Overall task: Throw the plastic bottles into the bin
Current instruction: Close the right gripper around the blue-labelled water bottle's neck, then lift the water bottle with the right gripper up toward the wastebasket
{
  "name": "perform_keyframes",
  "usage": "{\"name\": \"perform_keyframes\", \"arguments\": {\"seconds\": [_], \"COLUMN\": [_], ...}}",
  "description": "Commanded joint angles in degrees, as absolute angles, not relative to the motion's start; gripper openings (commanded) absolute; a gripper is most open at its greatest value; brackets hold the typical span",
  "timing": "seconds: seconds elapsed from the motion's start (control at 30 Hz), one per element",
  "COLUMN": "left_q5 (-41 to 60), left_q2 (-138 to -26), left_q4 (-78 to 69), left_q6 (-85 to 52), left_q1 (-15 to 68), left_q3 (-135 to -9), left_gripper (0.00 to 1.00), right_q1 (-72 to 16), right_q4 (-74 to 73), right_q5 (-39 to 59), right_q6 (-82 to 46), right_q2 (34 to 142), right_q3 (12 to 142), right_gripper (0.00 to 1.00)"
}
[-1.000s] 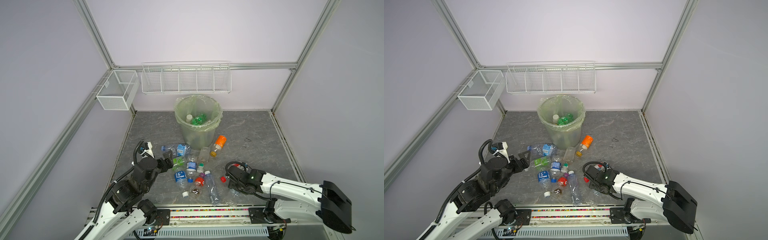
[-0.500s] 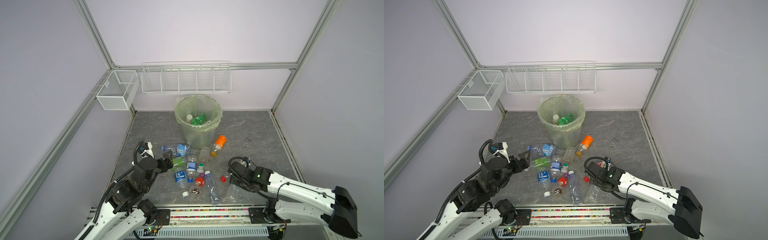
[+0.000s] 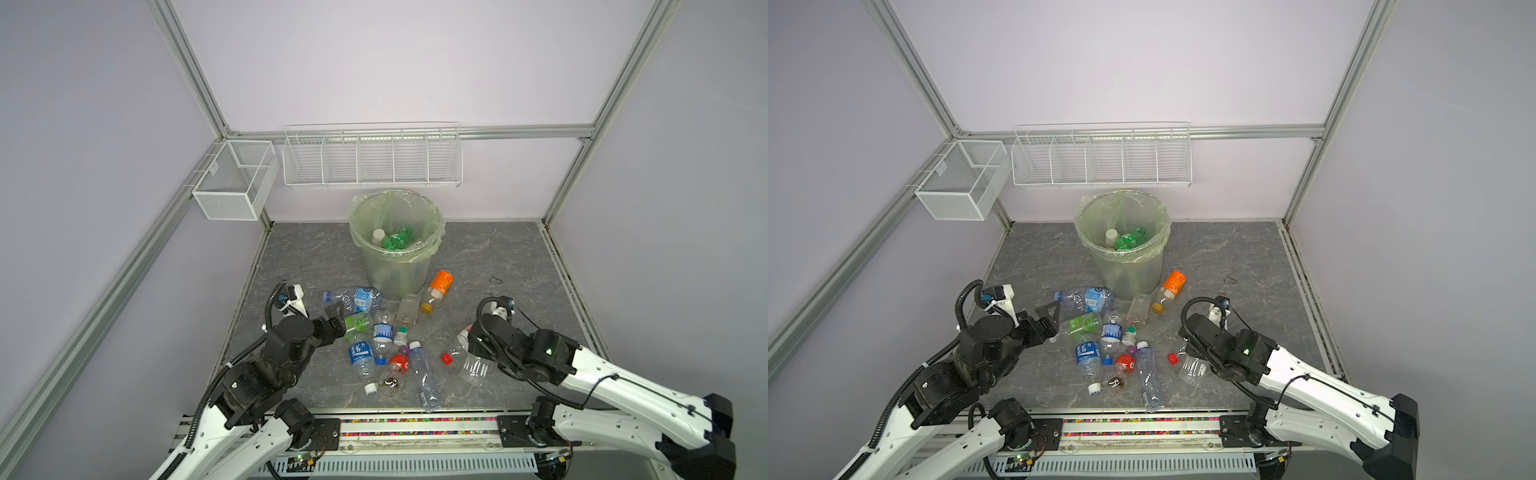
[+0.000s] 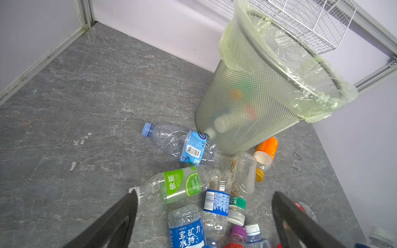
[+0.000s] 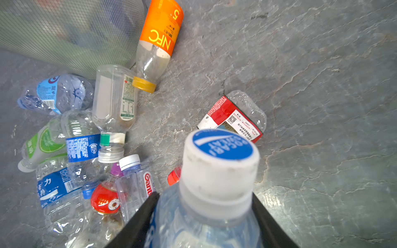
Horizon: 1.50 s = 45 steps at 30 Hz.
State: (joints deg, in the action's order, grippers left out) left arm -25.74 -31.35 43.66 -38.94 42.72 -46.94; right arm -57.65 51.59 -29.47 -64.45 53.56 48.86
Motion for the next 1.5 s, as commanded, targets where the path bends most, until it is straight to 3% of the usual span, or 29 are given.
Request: {"name": "perform_keyframes", "arguments": {"seconds": [0.0,1.3,1.47], "left_q5": [-26.81,-26.45,-26.32], "left_q2": [-30.67,-30.76,-30.67], "left_q4": [45.25,44.78,44.97], "left_q6": [-39.67,-40.33,-40.41], "left_q1": [42.89,42.89,42.88], "left_q3": [-46.24,-45.62,-45.44], "left_gripper": [0.96,0.96,0.96], "right_q1": [-57.94,-57.98,-57.92], "right_q4": [54.41,57.92,59.68], "right_q5": [-33.52,-37.73,-41.49], "right_q6": [-63.2,-59.87,-55.59], "right_q2": [51.54,45.85,46.71], "right_q3": [50.0,50.0,55.57], "right_gripper": [0.07,0.07,0.07]}}
